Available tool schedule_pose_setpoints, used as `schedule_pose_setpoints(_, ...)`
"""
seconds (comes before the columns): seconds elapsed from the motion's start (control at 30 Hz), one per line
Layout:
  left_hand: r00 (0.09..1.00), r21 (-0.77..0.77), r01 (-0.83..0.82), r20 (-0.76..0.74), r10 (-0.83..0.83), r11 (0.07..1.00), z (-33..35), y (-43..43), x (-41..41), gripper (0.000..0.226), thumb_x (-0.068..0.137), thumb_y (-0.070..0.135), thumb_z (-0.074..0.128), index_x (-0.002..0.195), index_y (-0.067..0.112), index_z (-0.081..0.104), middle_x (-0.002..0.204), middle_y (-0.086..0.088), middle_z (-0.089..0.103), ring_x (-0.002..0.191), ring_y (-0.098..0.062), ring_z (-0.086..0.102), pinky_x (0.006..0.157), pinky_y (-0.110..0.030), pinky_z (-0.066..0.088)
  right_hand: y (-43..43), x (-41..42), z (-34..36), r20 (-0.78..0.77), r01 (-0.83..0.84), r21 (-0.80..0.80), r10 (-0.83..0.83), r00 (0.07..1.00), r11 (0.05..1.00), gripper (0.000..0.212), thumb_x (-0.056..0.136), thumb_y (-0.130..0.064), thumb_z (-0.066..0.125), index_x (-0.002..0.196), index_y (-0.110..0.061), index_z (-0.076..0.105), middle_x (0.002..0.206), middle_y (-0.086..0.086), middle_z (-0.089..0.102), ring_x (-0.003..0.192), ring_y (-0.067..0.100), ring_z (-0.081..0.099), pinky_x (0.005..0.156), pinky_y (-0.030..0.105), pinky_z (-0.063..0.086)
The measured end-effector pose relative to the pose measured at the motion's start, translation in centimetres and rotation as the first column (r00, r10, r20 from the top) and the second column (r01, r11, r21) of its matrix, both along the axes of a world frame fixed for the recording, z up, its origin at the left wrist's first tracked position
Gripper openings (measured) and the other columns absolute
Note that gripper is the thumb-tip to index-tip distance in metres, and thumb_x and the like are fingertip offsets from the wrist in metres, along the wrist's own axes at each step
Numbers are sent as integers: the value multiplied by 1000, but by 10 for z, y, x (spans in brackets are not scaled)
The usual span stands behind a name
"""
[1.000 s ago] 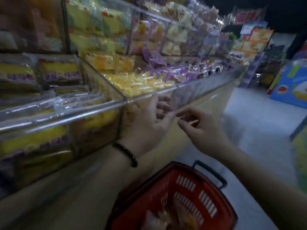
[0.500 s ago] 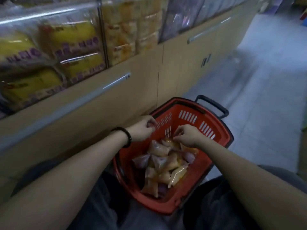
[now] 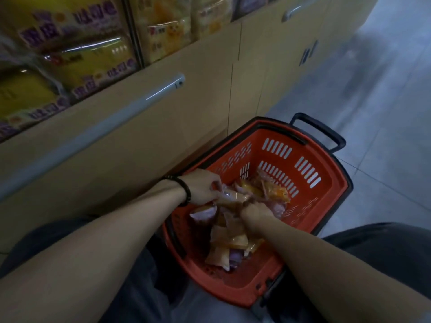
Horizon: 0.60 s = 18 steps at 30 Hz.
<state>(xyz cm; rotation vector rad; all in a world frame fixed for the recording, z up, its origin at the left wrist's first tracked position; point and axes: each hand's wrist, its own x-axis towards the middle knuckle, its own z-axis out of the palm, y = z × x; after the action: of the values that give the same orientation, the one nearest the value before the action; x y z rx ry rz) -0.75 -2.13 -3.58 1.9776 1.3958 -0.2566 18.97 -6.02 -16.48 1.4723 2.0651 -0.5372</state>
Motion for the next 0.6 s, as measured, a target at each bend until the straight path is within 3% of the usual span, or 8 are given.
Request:
schedule_pose_setpoints(0.1, 999, -5, -27, 23, 27, 1000, 2, 5, -1, 24, 101, 32, 63, 122, 22, 69, 107, 3, 71, 76, -3, 58, 75, -23, 47, 9, 1, 4, -9, 39, 13, -39, 999, 999, 53, 99, -32, 57, 150, -22, 49, 155, 14, 43, 140, 38, 41, 115, 48, 36)
schedule_pose_setpoints(0.2, 998, -44, -59, -13, 59, 997, 4, 10, -9, 30, 99, 37, 66, 126, 23, 64, 110, 3, 69, 83, -7, 62, 83, -28, 52, 27, 1, 18, -278, 304, -79, -314, 908, 949, 59, 84, -41, 69, 140, -29, 57, 142, 3, 60, 125, 29, 60, 103, 42, 54)
schedule_pose_setpoints(0.3, 991, -77, -136, -27, 135, 988, 0, 8, -14, 56, 92, 43, 75, 138, 21, 52, 122, 0, 66, 98, -17, 68, 88, -35, 59, 31, 2, 44, -647, 499, -219, -508, 569, 839, 45, 80, -40, 84, 120, -29, 66, 105, -7, 73, 95, 18, 72, 73, 28, 60)
schedule_pose_setpoints(0.37, 978, -124, -201, 23, 206, 972, 0, 4, -11, 72, 89, 48, 77, 144, 17, 43, 127, -3, 61, 100, -21, 70, 79, -39, 64, 29, 0, 62, -763, 517, -411, -594, 256, 751, 45, 83, -25, 85, 123, -23, 63, 108, 2, 75, 93, 27, 76, 76, 41, 64)
schedule_pose_setpoints(0.43, 962, -192, -247, 70, 265, 950, 6, 2, -6, 89, 86, 59, 76, 151, 14, 35, 138, -5, 54, 106, -21, 68, 77, -39, 66, 27, -3, 77, -725, 401, -642, -688, -39, 654, 46, 88, -11, 79, 129, -9, 58, 118, 17, 74, 101, 38, 75, 90, 58, 61)
schedule_pose_setpoints(0.47, 951, -232, -271, 84, 297, 934, 10, 1, -5, 100, 83, 70, 71, 156, 15, 30, 147, -5, 49, 114, -22, 65, 82, -40, 65, 26, -2, 82, -676, 309, -724, -724, -137, 617, 43, 91, -6, 74, 130, -4, 57, 119, 22, 73, 105, 42, 74, 96, 62, 57)
schedule_pose_setpoints(0.53, 926, -349, -309, 100, 363, 885, 17, -1, -1, 120, 71, 94, 48, 164, 25, 18, 162, -3, 37, 134, -26, 54, 99, -47, 58, 23, 0, 87, -590, 155, -808, -777, -220, 569, 34, 92, 4, 59, 125, -1, 62, 111, 22, 74, 105, 43, 72, 102, 63, 53)
schedule_pose_setpoints(0.6, 880, -489, -330, 150, 451, 807, 20, -3, 3, 116, 71, 100, 26, 166, 36, 7, 171, 2, 20, 152, -30, 34, 113, -56, 41, 19, 1, 90, -523, 68, -847, -805, -281, 527, 39, 87, 11, 46, 110, -4, 73, 100, 17, 73, 99, 37, 69, 101, 59, 52)
